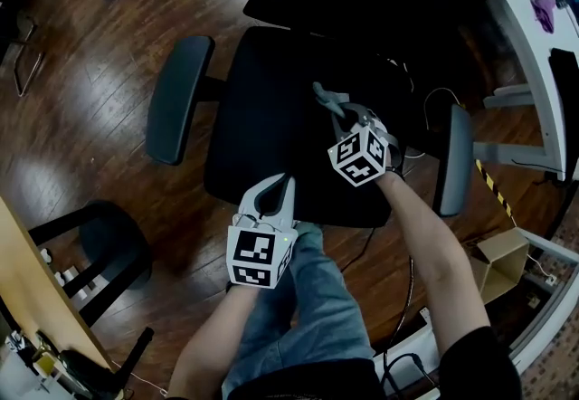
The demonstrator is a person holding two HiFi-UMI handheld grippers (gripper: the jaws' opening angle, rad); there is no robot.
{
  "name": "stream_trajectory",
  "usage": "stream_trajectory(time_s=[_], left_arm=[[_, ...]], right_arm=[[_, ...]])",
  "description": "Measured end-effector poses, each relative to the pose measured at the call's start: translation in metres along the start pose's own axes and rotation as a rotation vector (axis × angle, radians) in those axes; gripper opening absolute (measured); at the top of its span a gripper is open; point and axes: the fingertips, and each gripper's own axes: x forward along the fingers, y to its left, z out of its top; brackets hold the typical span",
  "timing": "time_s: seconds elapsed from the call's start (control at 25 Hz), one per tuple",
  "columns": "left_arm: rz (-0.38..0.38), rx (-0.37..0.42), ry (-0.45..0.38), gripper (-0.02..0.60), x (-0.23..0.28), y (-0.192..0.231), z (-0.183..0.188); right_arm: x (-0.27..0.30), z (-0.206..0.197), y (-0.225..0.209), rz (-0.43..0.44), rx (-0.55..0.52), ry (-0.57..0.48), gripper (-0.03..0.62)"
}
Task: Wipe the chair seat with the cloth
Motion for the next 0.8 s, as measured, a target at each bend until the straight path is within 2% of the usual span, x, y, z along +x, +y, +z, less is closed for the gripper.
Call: stream_trajectory(time_s=[0.24,0.8], left_arm=[[-0.020,0.017,0.000,0.005,-0.023,-0.004,-0.016],[-0.040,0.025,-0.021,0.005,-0.054,-0.017,-0.038]], right_arm=[[-0.026,-0.002,0.049,0.006,-0.024,-0.018,0.009],[-0.093,-0.015,0.165,0.079,0.031,-0.055,0.011]])
